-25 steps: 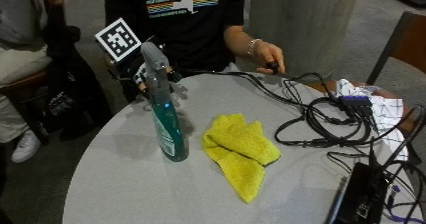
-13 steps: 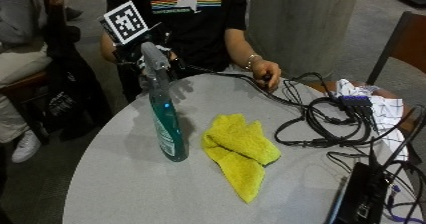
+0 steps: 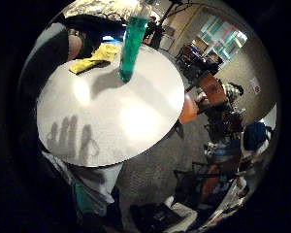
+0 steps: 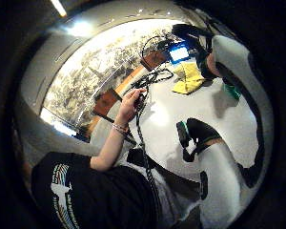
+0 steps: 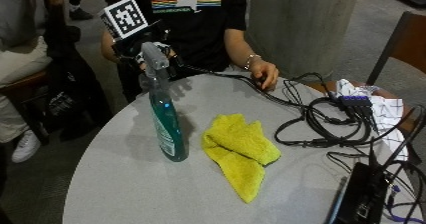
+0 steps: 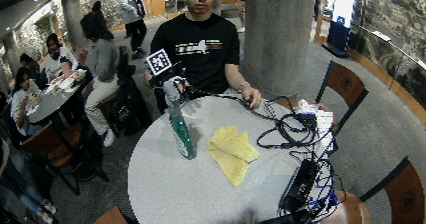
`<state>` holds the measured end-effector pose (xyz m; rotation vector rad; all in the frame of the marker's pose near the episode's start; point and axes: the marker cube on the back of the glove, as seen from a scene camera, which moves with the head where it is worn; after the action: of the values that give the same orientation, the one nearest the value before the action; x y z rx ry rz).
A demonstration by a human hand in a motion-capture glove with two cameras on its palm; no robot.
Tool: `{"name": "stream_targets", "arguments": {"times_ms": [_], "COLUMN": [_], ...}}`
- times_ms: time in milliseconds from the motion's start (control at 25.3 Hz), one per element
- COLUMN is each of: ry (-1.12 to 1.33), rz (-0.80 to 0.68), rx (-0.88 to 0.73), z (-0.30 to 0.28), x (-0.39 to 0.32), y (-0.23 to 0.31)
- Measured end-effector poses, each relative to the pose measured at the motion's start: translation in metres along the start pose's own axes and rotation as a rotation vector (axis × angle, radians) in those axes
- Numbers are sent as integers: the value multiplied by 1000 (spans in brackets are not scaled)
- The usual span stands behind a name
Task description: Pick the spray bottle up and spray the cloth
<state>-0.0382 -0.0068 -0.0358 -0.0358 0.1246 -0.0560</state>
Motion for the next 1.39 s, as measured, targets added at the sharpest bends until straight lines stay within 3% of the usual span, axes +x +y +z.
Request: {"name": "stream_targets", "arguments": {"times_ms": [198,356,554,832,1109,1386], "ry": [-105,-304,-563,-899,-933,-935], "rz": [41,173,214,424,483,533], "rx": [-21,-13,106,193,208,259], "z": [-1,-1,1,1,11,21], "x": [8,15,37,54,63,77], "y": [8,16,23,30,17,-32]}}
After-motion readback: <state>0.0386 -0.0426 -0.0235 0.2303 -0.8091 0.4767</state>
